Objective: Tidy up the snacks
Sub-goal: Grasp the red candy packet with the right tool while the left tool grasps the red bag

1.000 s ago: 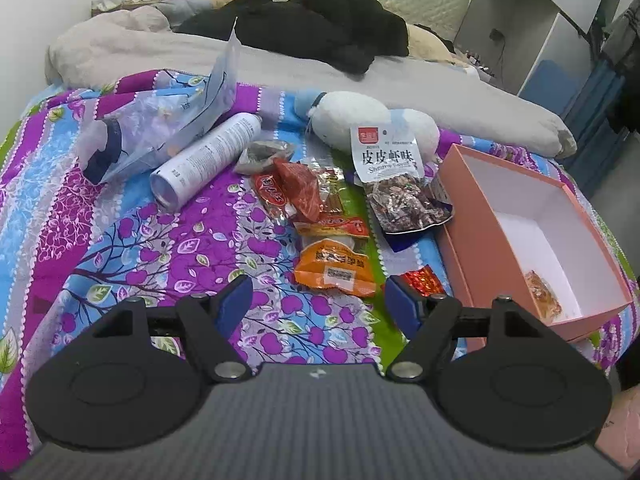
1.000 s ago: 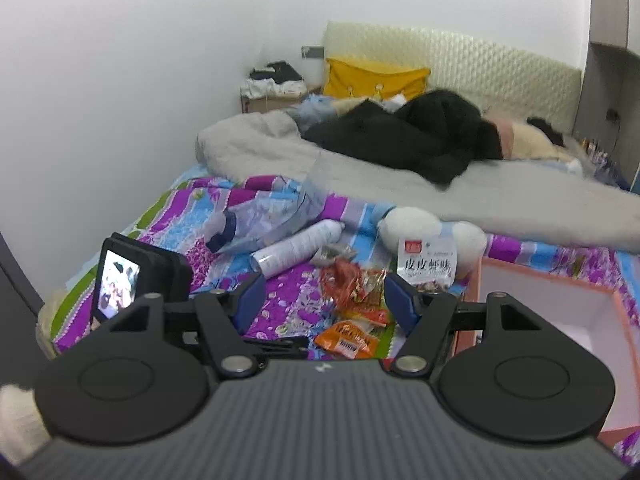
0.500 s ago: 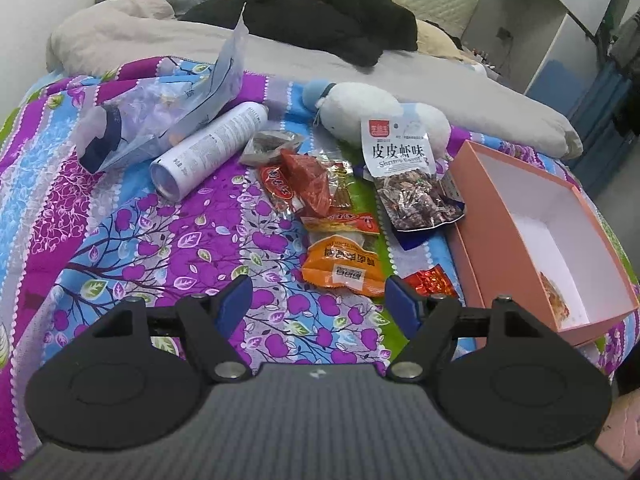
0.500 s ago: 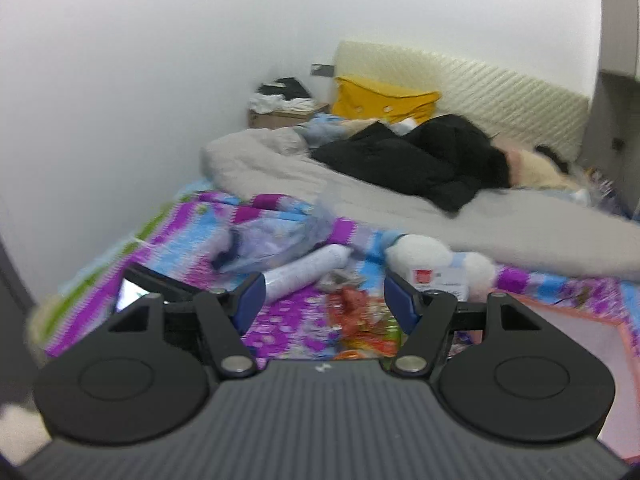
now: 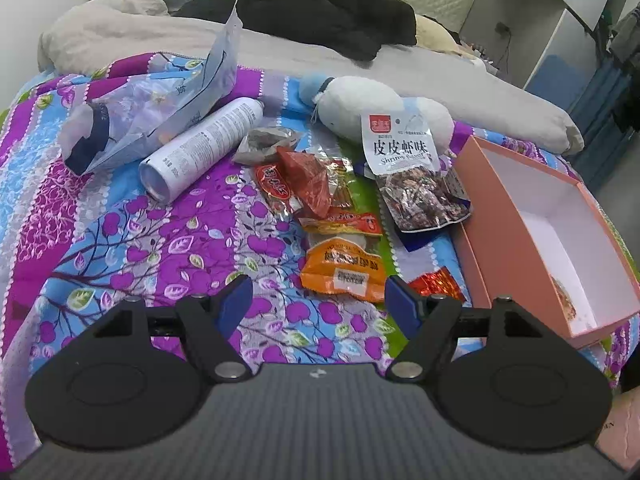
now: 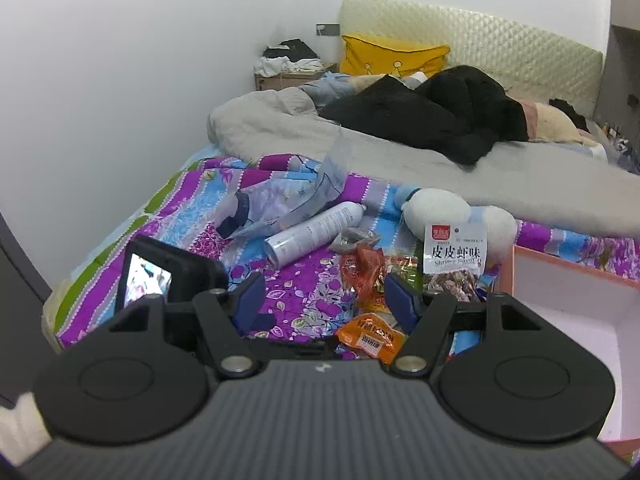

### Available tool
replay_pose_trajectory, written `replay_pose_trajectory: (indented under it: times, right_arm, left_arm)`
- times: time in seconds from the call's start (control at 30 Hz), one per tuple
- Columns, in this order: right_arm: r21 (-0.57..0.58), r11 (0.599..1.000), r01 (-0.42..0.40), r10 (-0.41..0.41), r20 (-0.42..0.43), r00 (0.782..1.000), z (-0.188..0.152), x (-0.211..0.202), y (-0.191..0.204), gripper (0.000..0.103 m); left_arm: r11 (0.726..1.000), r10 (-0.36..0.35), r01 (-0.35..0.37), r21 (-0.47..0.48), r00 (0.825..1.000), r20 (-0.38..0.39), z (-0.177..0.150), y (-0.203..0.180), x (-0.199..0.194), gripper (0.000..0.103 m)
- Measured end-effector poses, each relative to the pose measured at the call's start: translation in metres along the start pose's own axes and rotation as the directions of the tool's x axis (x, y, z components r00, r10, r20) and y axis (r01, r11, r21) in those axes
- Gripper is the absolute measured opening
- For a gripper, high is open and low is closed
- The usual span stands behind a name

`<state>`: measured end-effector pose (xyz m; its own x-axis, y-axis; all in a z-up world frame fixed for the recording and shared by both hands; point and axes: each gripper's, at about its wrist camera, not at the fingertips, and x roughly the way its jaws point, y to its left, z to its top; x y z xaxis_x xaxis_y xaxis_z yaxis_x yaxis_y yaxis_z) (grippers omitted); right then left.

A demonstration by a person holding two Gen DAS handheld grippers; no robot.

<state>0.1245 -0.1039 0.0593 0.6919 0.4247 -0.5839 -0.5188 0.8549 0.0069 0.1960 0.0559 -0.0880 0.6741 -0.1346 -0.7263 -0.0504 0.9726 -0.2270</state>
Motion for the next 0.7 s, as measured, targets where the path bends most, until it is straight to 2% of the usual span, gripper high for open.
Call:
replay_pose_trajectory:
  times: [0.13,0.2,0.37,0.5,0.57,0.7]
  right_arm:
    - [0.084,0.996,0.012,-0.008,-0.043,0.999,-0.003,0.012,-0.018,0.068]
    - [0.096,0.995,0.027,-0.024,-0.034,0.999,-0.012,0.019,-0.024,0.068]
    - [0.137,0.984,0.113,-0.089,-0.169,0.982,-0.05,0.078,-0.042,0.068]
    - [0.135,0.976,0.174,-0.149,-0.176,0.973,-0.073,0.105,-0.051,0.068]
    - [0.132,0.975,0.181,-0.158,-0.166,0.973,-0.082,0.117,-0.057,0.068]
    - [0.08,0.974,0.213,-0.198,-0.159,0.967,-0.097,0.143,-0.06,0.067]
  left_arm:
    - [1.0,-0.017,0.017,-0.019,1.0,0.008,0.011,0.01,0.017,0.077]
    - [0.999,-0.025,0.025,-0.044,1.0,0.001,0.02,0.018,0.032,0.077]
    - [0.997,-0.036,0.037,-0.07,0.999,0.014,0.048,0.033,0.068,0.077]
    - [0.992,-0.081,0.081,-0.092,0.997,0.006,0.067,0.038,0.099,0.078]
    - [0.993,-0.093,0.093,-0.078,0.996,0.003,0.074,0.036,0.113,0.082]
    - [0.994,-0.11,0.109,-0.026,0.994,-0.008,0.08,0.026,0.136,0.083]
